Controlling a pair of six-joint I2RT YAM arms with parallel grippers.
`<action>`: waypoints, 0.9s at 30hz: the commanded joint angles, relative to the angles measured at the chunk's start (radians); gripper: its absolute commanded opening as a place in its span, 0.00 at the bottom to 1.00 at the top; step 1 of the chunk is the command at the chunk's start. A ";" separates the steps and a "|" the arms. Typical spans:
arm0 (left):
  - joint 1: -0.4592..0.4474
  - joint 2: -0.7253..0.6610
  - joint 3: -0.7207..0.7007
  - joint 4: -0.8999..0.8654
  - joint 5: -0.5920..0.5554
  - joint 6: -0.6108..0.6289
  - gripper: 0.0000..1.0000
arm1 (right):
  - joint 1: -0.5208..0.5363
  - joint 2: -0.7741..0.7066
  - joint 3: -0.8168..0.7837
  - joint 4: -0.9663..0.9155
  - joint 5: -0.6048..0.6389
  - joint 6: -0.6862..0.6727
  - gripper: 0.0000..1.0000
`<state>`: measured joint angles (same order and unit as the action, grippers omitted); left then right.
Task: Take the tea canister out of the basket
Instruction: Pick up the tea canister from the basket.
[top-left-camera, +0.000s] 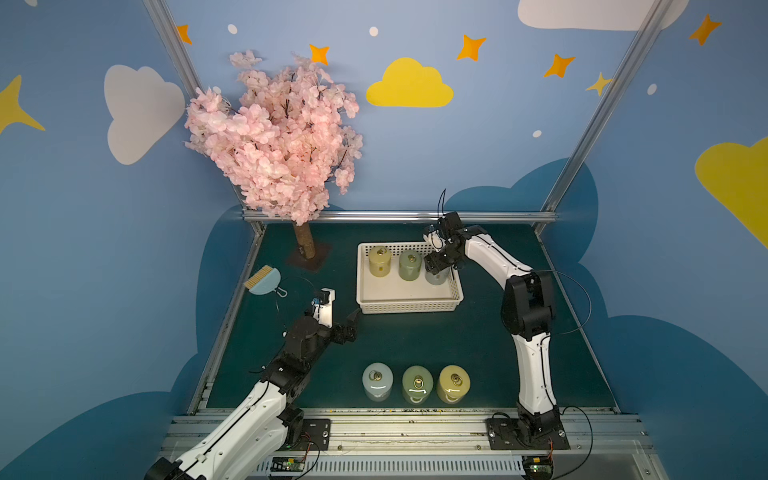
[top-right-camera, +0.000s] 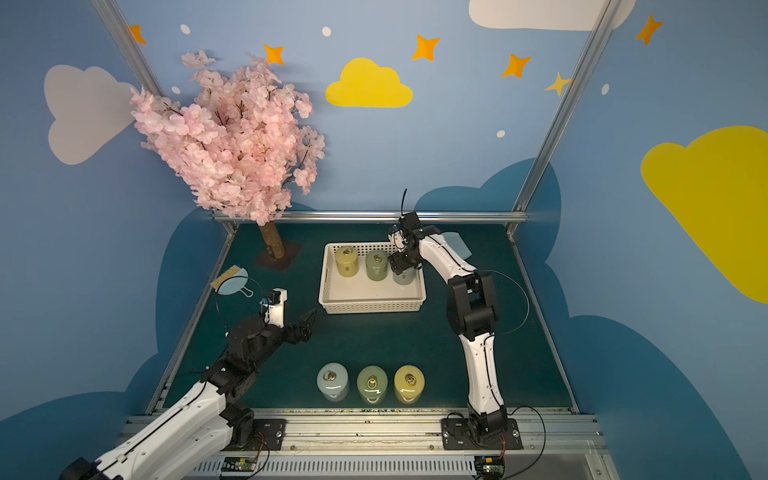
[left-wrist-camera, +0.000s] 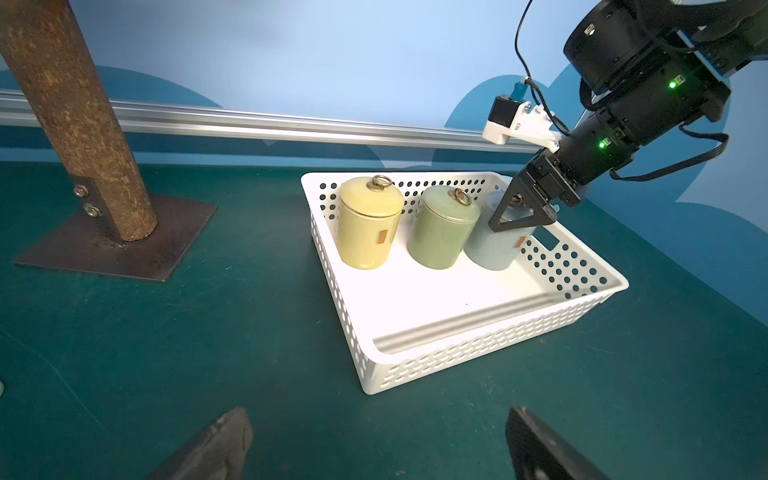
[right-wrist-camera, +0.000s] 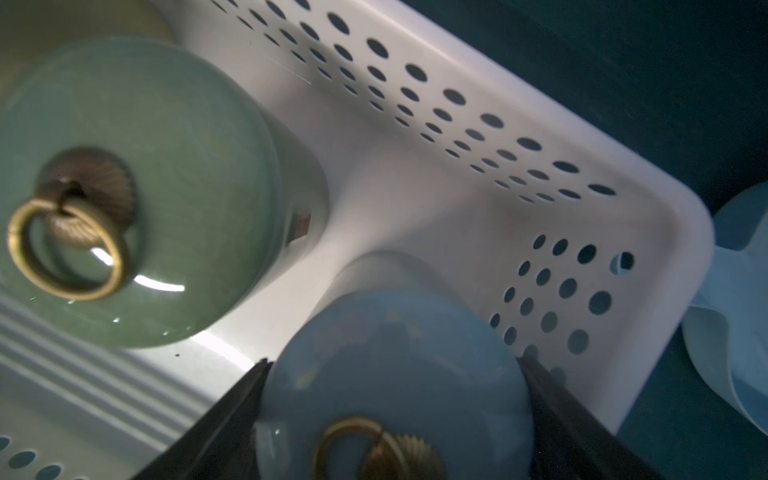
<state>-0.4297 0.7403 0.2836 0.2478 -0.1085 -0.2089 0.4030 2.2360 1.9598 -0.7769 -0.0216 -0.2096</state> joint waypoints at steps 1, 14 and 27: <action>0.003 -0.019 0.004 0.005 -0.013 0.005 1.00 | 0.004 -0.070 0.026 -0.058 0.009 0.019 0.53; 0.003 -0.051 -0.003 -0.007 -0.016 -0.001 1.00 | 0.046 -0.156 0.026 -0.093 0.060 0.052 0.52; 0.004 -0.073 -0.010 -0.012 -0.030 -0.006 1.00 | 0.061 -0.238 0.010 -0.094 0.064 0.065 0.52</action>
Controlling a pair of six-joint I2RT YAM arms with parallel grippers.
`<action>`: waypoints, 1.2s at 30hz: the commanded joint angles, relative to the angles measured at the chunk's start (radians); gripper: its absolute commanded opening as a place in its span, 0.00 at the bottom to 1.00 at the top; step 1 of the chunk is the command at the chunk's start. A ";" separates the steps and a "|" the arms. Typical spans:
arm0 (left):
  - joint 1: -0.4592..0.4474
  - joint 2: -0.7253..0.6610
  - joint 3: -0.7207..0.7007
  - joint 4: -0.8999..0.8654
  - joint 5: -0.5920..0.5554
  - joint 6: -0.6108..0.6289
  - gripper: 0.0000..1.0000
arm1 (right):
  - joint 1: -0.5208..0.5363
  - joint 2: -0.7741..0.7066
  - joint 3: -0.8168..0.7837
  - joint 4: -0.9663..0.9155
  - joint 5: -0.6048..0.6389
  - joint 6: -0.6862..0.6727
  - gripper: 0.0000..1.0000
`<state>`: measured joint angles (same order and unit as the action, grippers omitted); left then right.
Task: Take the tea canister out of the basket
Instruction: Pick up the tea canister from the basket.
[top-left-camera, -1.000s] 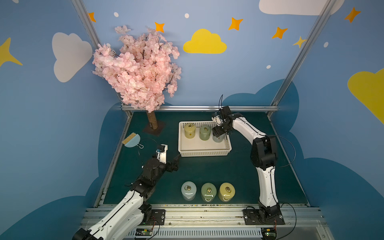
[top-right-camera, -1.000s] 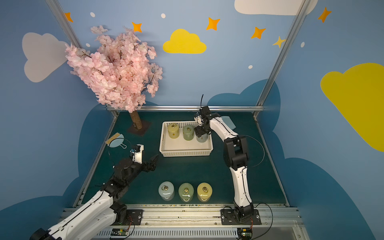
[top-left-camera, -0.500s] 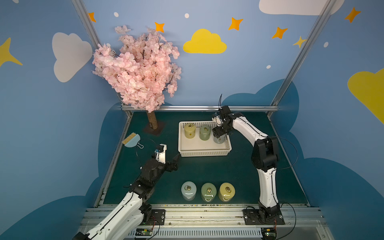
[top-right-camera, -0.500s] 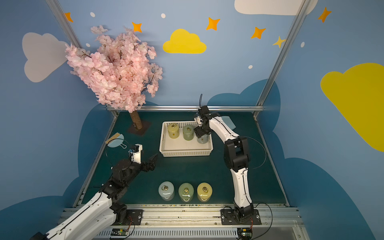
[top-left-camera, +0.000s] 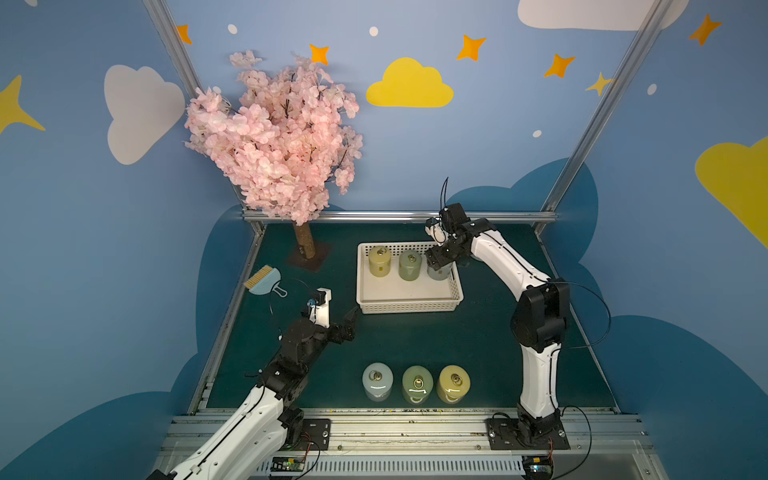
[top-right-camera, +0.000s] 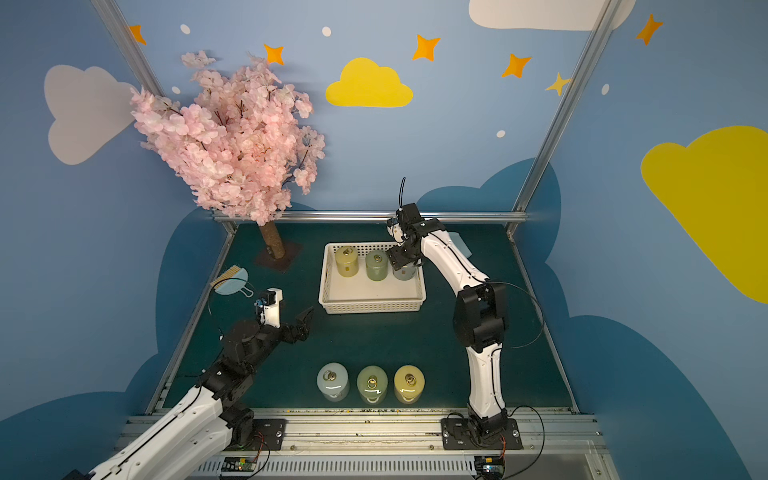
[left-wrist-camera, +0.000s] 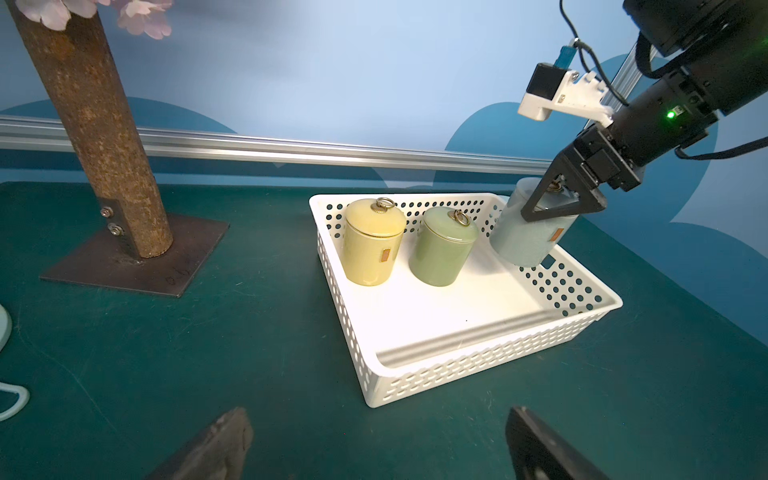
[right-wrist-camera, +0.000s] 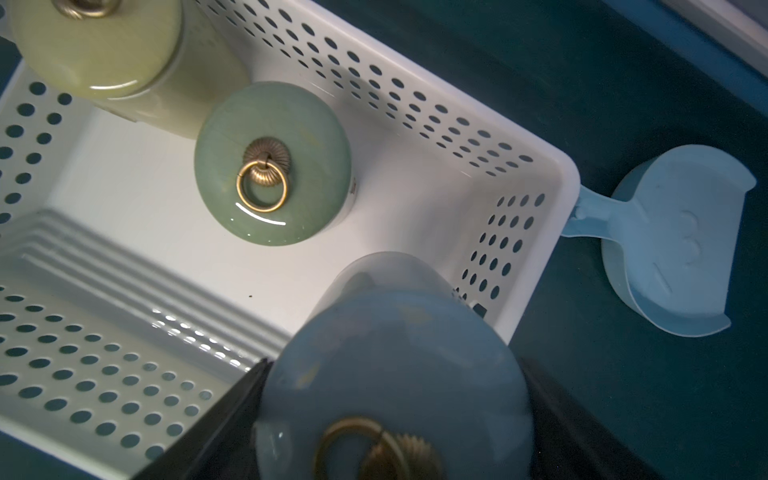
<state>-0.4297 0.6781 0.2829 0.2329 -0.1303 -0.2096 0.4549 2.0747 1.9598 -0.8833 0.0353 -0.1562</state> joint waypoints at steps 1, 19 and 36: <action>0.003 -0.012 -0.009 0.003 -0.007 -0.005 1.00 | 0.012 -0.083 0.008 0.011 0.009 0.012 0.52; 0.003 -0.002 -0.004 0.003 0.010 -0.014 1.00 | 0.127 -0.313 -0.187 0.005 0.081 0.095 0.52; 0.003 -0.005 -0.004 0.000 0.009 -0.014 1.00 | 0.230 -0.665 -0.583 0.133 0.010 0.196 0.52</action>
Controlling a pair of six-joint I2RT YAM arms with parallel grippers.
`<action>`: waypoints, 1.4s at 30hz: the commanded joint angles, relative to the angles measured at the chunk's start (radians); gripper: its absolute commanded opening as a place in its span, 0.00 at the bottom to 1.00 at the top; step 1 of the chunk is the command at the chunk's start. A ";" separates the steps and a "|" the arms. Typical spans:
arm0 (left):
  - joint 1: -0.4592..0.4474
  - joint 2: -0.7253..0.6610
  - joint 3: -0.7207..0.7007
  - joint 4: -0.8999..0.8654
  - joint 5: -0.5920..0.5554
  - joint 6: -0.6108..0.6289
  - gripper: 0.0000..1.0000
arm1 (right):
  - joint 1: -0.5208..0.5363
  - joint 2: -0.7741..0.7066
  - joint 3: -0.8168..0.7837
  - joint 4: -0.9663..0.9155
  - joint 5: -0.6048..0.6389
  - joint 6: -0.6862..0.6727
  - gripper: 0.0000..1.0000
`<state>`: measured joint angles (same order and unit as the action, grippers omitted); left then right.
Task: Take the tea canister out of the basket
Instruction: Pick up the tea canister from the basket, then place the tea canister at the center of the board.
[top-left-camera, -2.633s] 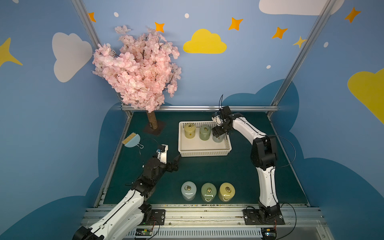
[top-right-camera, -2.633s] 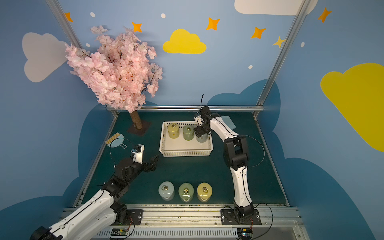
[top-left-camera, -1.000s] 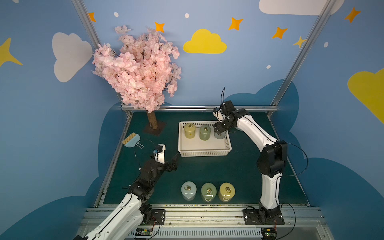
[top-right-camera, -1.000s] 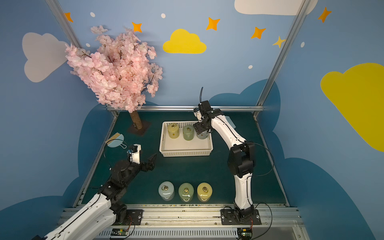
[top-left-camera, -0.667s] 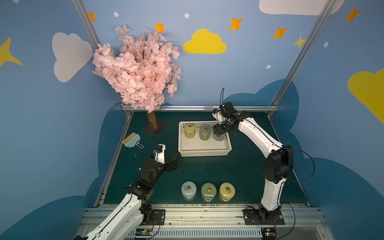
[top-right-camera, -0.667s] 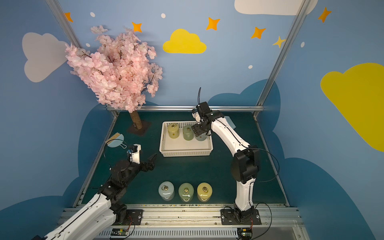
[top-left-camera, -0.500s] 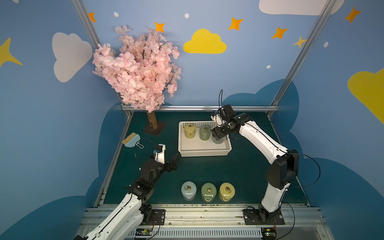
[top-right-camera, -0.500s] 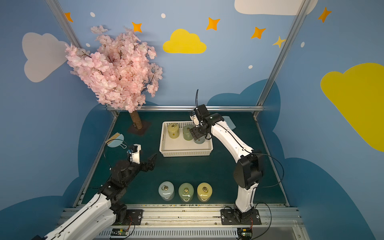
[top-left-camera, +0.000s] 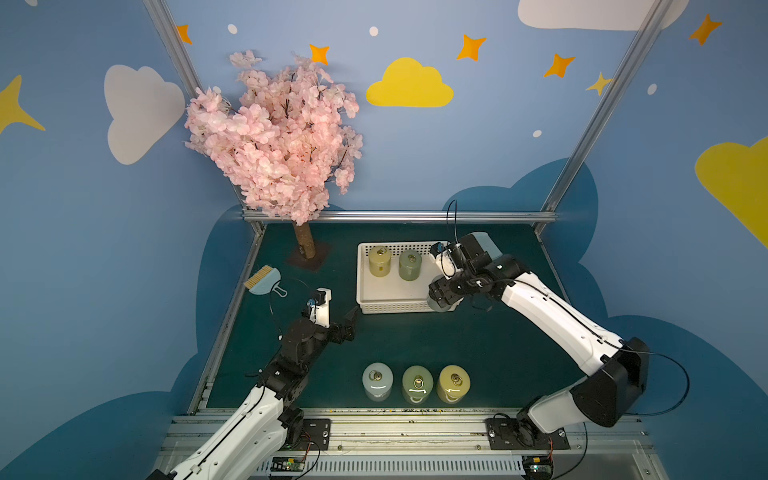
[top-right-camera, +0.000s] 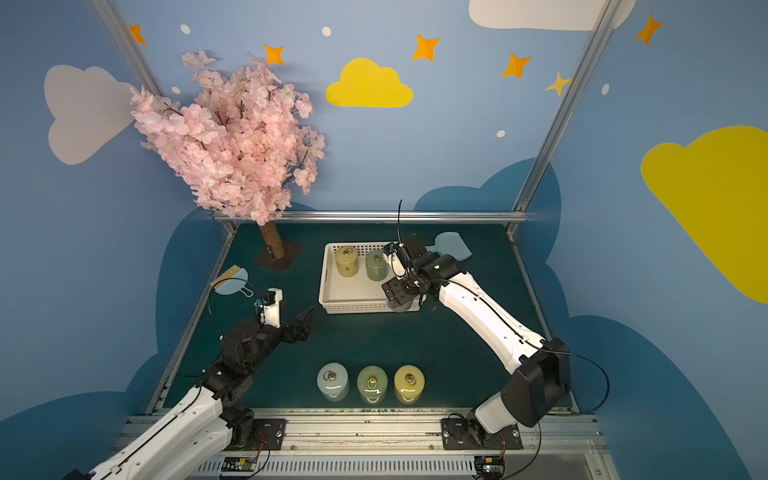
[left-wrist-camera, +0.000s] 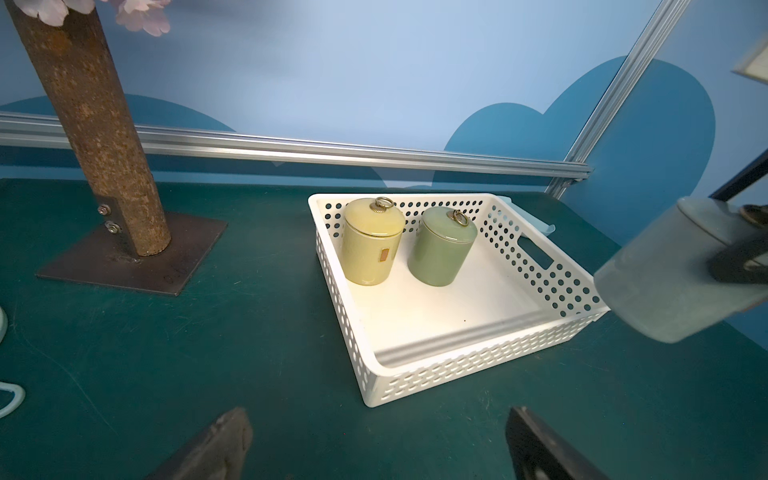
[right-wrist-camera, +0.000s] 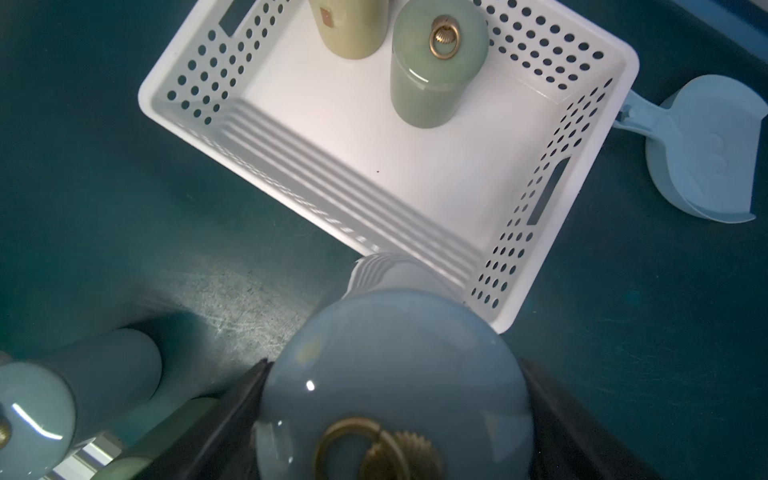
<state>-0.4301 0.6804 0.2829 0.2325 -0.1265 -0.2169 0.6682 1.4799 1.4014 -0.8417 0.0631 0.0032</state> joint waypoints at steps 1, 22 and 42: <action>0.004 -0.008 -0.004 0.001 0.005 -0.007 1.00 | 0.024 -0.085 -0.041 0.095 -0.016 0.046 0.52; 0.004 -0.021 -0.008 -0.006 -0.003 -0.002 1.00 | 0.146 -0.213 -0.270 0.081 0.086 0.274 0.51; 0.003 -0.020 -0.008 -0.005 0.000 0.002 1.00 | 0.171 -0.172 -0.419 0.182 0.117 0.367 0.51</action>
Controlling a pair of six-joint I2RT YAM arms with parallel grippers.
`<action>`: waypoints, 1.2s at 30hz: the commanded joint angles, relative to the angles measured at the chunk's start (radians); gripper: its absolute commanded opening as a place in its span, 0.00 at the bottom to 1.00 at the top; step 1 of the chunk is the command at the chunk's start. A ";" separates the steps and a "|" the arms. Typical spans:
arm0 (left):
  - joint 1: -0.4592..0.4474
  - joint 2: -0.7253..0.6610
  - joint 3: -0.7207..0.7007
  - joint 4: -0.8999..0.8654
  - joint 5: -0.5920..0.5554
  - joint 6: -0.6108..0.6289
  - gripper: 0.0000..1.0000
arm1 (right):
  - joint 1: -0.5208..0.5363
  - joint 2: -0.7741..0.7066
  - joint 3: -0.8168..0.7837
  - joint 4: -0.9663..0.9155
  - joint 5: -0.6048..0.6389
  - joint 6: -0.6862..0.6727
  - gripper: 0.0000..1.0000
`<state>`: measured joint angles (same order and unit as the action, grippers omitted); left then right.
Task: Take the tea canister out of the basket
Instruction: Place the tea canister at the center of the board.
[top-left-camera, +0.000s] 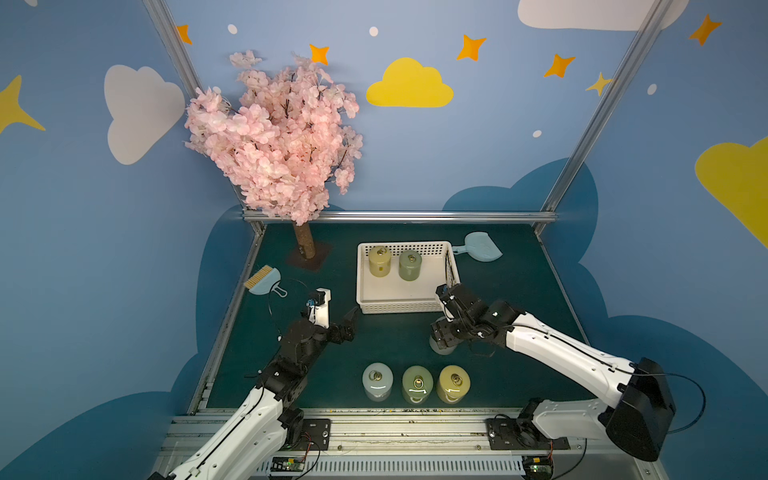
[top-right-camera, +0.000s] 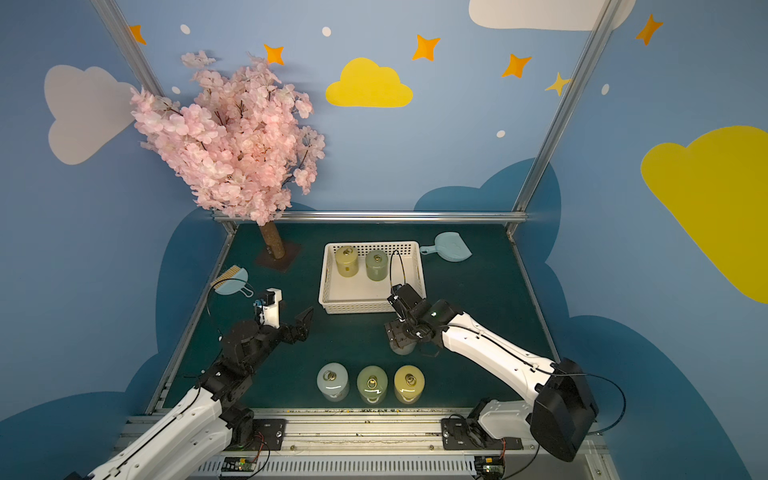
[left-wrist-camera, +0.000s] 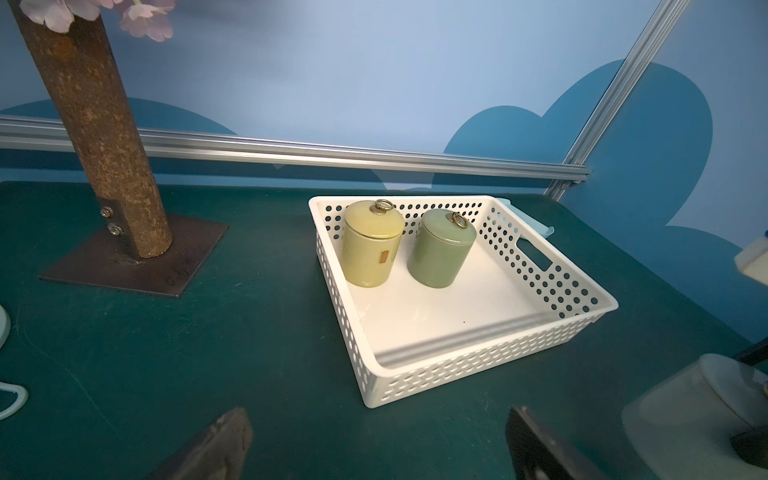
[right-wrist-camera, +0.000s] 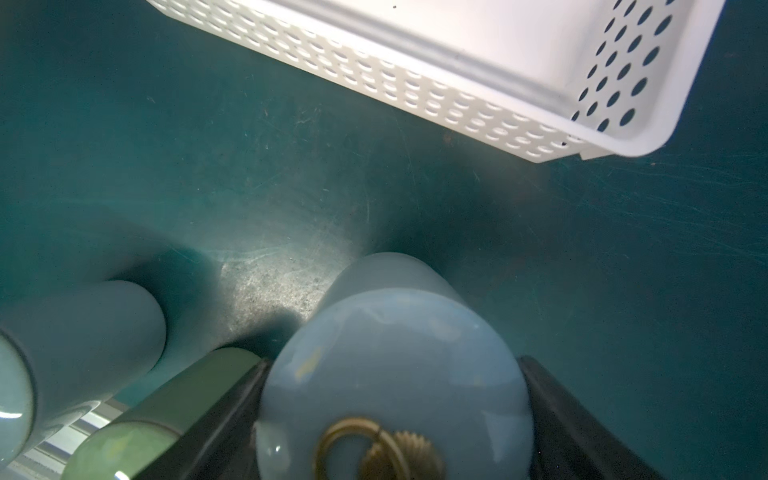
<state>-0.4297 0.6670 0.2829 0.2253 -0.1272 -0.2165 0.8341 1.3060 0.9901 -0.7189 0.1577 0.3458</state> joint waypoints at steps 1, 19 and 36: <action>0.003 -0.007 -0.007 0.002 0.001 0.001 1.00 | 0.005 0.003 -0.013 0.065 0.023 0.028 0.51; 0.003 -0.001 -0.008 0.006 0.002 0.002 1.00 | 0.021 0.025 -0.091 0.097 0.057 0.066 0.51; 0.003 -0.003 -0.008 0.004 0.004 -0.001 1.00 | 0.029 0.036 -0.116 0.100 0.040 0.095 0.74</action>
<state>-0.4297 0.6674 0.2829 0.2253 -0.1272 -0.2165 0.8555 1.3441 0.8658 -0.6460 0.1947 0.4210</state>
